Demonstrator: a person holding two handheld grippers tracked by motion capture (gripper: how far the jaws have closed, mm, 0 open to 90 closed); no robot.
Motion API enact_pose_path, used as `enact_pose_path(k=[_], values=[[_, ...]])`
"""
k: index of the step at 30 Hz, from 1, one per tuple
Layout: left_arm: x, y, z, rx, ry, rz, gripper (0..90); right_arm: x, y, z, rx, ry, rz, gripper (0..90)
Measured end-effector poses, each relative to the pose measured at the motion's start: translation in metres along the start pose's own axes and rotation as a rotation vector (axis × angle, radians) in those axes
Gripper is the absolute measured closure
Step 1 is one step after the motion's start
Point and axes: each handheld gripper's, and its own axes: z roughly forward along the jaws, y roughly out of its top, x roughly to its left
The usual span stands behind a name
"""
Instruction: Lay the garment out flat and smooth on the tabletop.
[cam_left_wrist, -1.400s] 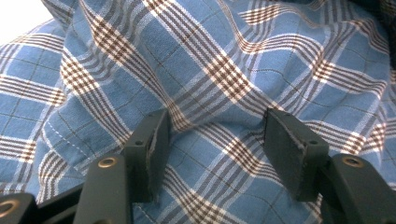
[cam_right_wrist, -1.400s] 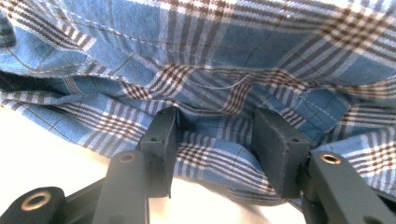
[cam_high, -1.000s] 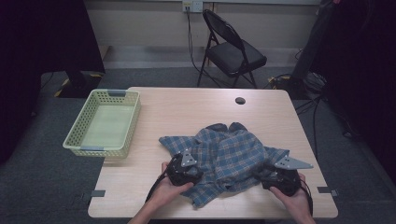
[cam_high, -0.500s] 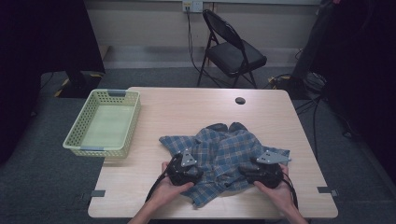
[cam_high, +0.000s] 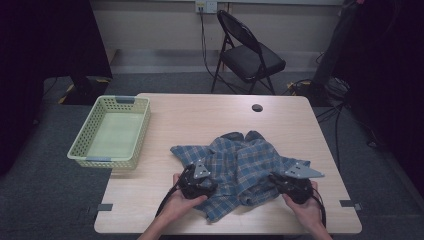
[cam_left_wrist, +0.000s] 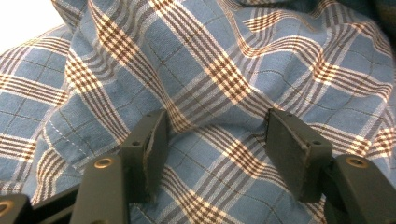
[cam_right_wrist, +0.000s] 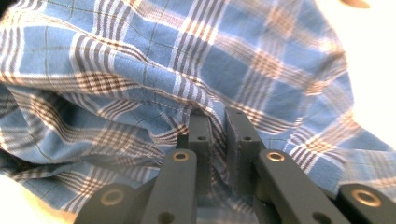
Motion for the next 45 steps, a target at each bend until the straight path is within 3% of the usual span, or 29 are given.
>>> enact_pose_path(k=[3, 5, 16, 20, 24, 27, 30, 31, 34, 36, 40, 43, 45], values=[[-0.001, -0.001, 0.0, -0.006, 0.008, -0.008, 38.8, -0.008, -0.002, -0.022, -0.052, -0.048, -0.003, 83.1], [-0.001, -0.001, 0.0, -0.007, 0.01, -0.008, 38.8, -0.015, -0.006, -0.036, -0.078, -0.076, 0.02, 83.3], [-0.001, -0.001, -0.001, -0.003, 0.007, -0.007, 38.8, -0.054, -0.036, -0.096, -0.129, -0.209, 0.109, 83.5], [-0.001, -0.002, -0.002, 0.0, 0.002, -0.005, 38.8, -0.064, -0.049, -0.096, -0.076, -0.234, 0.116, 83.3], [0.0, -0.002, -0.004, 0.01, -0.005, 0.0, 38.9, -0.069, -0.075, -0.077, 0.047, -0.214, 0.124, 81.8], [0.001, -0.003, -0.006, 0.017, -0.01, 0.002, 38.8, -0.068, -0.081, -0.068, 0.12, -0.204, 0.109, 70.7], [-0.003, -0.002, -0.008, 0.029, 0.026, 0.027, 38.8, -0.068, -0.076, -0.074, 0.096, -0.197, 0.08, 66.2], [-0.008, 0.0, -0.008, 0.038, 0.049, 0.047, 38.9, -0.072, -0.064, -0.092, 0.017, -0.203, 0.103, 62.6], [-0.009, 0.002, -0.009, 0.041, 0.034, 0.043, 38.7, -0.077, -0.054, -0.109, -0.034, -0.217, 0.119, 60.5], [-0.007, 0.005, -0.014, 0.018, -0.019, 0.012, 38.2, -0.079, -0.05, -0.116, -0.049, -0.224, 0.119, 58.9], [-0.006, 0.011, -0.022, -0.021, -0.035, -0.002, 38.2, -0.08, -0.044, -0.128, -0.074, -0.259, 0.128, 56.3], [-0.005, 0.017, -0.027, -0.059, -0.057, -0.021, 38.2, -0.082, -0.04, -0.134, -0.111, -0.242, 0.158, 57.8], [-0.005, 0.025, -0.03, -0.076, -0.042, -0.009, 38.3, -0.077, -0.035, -0.13, -0.114, -0.213, 0.153, 57.8]])
